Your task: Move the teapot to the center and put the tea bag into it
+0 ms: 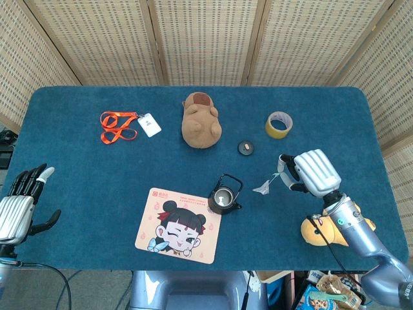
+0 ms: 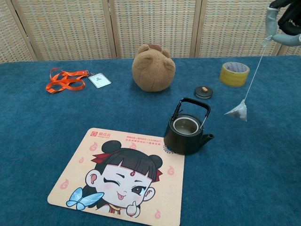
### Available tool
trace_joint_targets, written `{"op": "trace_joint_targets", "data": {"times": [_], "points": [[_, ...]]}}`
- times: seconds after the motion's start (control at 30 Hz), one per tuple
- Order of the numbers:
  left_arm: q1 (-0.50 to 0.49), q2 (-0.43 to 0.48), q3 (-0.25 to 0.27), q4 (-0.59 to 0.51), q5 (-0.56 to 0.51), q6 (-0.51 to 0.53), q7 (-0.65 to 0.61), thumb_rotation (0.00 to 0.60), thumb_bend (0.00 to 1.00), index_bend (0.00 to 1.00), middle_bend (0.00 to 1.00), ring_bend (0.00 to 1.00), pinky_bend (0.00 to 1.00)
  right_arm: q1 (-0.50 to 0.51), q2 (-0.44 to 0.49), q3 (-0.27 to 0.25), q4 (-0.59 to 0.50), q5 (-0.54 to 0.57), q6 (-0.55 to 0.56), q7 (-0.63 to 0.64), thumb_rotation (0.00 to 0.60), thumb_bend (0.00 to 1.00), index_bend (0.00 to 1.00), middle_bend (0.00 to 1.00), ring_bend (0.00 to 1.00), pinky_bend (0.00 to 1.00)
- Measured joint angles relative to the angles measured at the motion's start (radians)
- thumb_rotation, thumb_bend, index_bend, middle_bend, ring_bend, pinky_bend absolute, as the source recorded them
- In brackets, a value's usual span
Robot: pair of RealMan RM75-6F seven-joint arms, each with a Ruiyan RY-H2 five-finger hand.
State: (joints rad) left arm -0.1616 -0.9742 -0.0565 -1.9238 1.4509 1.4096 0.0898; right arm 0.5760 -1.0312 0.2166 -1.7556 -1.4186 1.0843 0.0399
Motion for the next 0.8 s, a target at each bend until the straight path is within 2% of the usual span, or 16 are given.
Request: {"op": "trace_joint_targets", "data": {"times": [0.8], "points": [[0.011,0.001,0.006,0.013,0.004,0.008,-0.021,0.600,0.35,0.00,0.00,0.00,0.00,0.063,0.029,0.017,-0.133,-0.132,0.002,0.135,0.600,0.70,0.68,0.89,0.94,1.00]]}}
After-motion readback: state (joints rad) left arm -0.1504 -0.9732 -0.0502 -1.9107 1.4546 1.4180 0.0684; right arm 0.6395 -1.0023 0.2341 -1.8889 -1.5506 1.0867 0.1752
